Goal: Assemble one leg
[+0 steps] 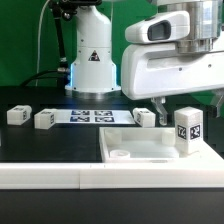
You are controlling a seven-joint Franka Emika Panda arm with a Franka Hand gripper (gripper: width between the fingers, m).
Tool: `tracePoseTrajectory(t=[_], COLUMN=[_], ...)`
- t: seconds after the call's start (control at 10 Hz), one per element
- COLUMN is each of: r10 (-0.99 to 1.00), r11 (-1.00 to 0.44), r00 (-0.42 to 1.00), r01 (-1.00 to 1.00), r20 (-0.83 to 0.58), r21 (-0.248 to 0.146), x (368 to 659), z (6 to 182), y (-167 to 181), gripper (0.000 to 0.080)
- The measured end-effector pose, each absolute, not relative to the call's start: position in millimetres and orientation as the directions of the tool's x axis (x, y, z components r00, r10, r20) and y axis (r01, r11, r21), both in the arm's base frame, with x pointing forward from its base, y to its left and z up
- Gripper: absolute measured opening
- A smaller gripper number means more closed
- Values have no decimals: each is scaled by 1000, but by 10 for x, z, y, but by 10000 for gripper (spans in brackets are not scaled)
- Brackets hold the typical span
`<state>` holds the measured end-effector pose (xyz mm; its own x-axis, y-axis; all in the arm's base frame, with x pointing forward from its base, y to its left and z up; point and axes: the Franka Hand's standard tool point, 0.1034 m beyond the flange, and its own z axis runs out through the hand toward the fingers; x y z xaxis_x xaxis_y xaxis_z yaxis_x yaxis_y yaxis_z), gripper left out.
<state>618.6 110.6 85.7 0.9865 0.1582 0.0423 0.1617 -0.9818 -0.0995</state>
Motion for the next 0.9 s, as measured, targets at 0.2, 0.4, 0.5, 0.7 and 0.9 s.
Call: tracePoseTrajectory(t=[0.2,0.4,0.5,0.7,0.9], r10=[154,121,58,-211,-456], r11=[-982,-987,-992,-970,-881], r00=[987,992,998,977,889], r01=[158,124,60,-211,-458], r20=[42,35,24,-11,-45], r21=[-100,-102,-108,-122,-118], x=[6186,6187,6198,6191,6179], z=[857,859,865,858,844], y=[1106,1112,1126,1125,1117], gripper=[377,291,291,291,291])
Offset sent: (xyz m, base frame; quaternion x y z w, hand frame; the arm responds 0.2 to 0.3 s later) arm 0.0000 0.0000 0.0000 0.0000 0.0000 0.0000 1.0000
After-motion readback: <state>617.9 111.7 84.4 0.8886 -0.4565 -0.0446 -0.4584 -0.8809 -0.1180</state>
